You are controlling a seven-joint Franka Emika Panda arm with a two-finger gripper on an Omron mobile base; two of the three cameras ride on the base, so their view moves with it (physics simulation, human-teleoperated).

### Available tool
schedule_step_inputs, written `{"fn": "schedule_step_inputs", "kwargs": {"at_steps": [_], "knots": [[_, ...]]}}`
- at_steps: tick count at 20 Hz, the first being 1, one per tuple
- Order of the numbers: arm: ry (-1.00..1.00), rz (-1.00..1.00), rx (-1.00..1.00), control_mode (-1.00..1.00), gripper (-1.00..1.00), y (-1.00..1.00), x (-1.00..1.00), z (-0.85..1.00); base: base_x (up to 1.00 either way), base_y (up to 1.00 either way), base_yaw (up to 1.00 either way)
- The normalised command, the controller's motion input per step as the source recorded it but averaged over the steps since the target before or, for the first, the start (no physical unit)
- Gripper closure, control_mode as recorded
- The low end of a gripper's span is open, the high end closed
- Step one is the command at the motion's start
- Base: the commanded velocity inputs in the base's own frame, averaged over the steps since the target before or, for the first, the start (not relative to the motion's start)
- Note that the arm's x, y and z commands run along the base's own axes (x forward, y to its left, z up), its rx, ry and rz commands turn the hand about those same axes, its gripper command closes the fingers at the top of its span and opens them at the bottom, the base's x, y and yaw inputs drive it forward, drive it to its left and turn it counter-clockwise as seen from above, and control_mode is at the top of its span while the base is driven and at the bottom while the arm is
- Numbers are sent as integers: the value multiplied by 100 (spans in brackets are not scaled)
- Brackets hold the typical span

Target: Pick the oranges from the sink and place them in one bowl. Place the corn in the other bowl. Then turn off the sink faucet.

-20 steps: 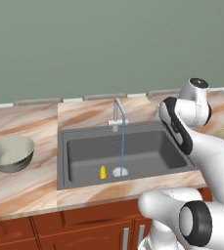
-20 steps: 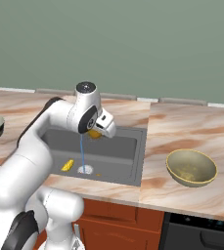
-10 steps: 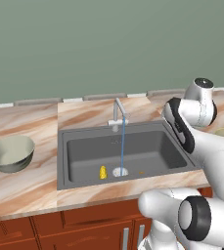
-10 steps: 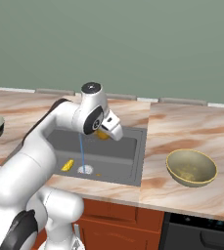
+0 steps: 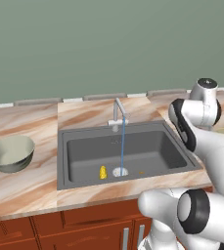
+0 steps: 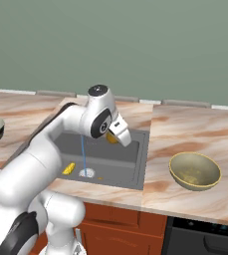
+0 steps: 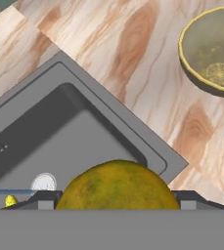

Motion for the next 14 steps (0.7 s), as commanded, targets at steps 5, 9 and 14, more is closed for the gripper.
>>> {"fn": "schedule_step_inputs", "kwargs": {"at_steps": [5,9,14], "knots": [[0,-12,0,-100,100,-48,0,0,0,0,0],[0,-11,0,-100,100,-50,0,0,0,0,0],[0,-11,0,-100,100,-49,-1,0,0,0,0]]}}
